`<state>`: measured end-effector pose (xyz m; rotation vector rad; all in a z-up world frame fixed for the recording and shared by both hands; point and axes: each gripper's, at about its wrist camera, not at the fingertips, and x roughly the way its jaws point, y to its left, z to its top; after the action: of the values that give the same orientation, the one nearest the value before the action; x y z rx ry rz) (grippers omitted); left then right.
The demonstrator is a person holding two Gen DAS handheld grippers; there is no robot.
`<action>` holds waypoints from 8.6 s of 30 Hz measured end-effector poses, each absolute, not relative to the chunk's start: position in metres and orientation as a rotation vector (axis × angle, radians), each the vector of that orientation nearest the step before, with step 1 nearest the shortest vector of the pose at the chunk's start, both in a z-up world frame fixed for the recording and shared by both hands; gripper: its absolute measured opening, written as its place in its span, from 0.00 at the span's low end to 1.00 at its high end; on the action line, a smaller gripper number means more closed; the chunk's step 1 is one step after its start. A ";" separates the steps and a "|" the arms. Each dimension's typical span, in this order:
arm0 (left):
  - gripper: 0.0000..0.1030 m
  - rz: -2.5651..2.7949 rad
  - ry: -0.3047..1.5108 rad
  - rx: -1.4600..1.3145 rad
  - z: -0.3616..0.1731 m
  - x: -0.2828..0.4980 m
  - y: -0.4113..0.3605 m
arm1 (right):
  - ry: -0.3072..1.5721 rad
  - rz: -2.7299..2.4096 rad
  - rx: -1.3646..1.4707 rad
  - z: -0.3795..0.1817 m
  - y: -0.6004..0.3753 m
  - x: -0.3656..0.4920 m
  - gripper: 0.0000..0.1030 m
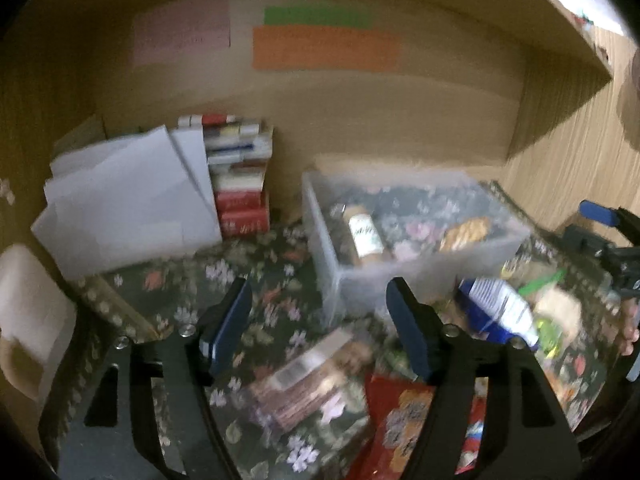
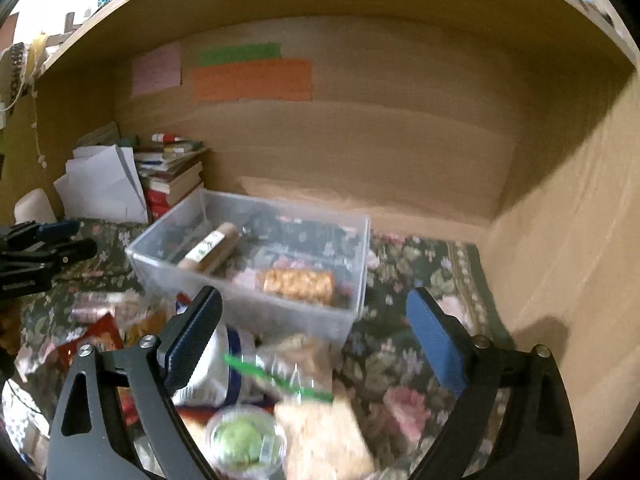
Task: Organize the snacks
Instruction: 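Grasp the barcoded biscuit pack with left tool while right tool approaches the wrapped bread square, then grasp and lift the bread square with right tool while left tool carries the pack to the box, then release the pack into the clear box with left tool while right tool releases the bread square, then grasp the red chip bag with left tool while right tool grasps the orange-labelled cake, then lift the chip bag with left tool while right tool carries the cake toward the box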
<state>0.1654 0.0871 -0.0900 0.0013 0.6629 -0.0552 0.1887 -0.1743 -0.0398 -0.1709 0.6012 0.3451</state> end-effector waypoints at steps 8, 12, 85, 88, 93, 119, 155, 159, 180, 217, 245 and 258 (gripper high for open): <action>0.67 -0.082 0.775 0.061 -0.138 0.168 0.091 | 0.694 0.314 -0.128 -0.072 -0.195 0.174 0.90; 0.69 -0.099 0.822 0.059 -0.157 0.177 0.095 | 0.738 0.300 -0.108 -0.086 -0.202 0.168 0.90; 0.44 -0.019 0.650 -0.032 -0.114 0.121 0.088 | 0.827 0.276 -0.072 -0.110 -0.232 0.169 0.51; 0.44 -0.036 0.614 -0.033 -0.101 0.124 0.082 | 0.787 0.259 -0.057 -0.095 -0.240 0.170 0.51; 0.44 -0.061 0.566 -0.029 -0.081 0.131 0.072 | 0.697 0.256 -0.043 -0.065 -0.240 0.171 0.51; 0.44 -0.080 0.527 -0.026 -0.042 0.214 0.051 | 0.601 0.430 -0.118 -0.022 -0.140 0.239 0.51; 0.45 -0.079 0.654 -0.037 -0.072 0.259 0.060 | 0.746 0.478 -0.254 -0.058 -0.097 0.268 0.57; 0.51 -0.078 0.628 -0.029 -0.061 0.239 0.061 | 0.712 0.468 -0.249 -0.050 -0.105 0.254 0.58; 0.92 -0.082 0.697 -0.044 -0.090 0.130 0.052 | 0.655 0.395 -0.148 -0.056 -0.184 0.154 0.72; 1.00 -0.184 0.848 -0.022 -0.168 0.123 0.011 | 0.856 0.509 -0.111 -0.142 -0.160 0.108 0.52; 0.68 -0.162 0.687 -0.072 -0.110 0.079 0.043 | 0.741 0.554 -0.058 -0.107 -0.159 0.097 0.29; 0.68 -0.150 0.559 -0.060 -0.059 0.111 0.044 | 0.588 0.478 -0.065 -0.056 -0.169 0.122 0.29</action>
<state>0.1110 0.0439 -0.0588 -0.0600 0.5591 -0.1495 0.1220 -0.1689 -0.0560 -0.0648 0.5884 0.4776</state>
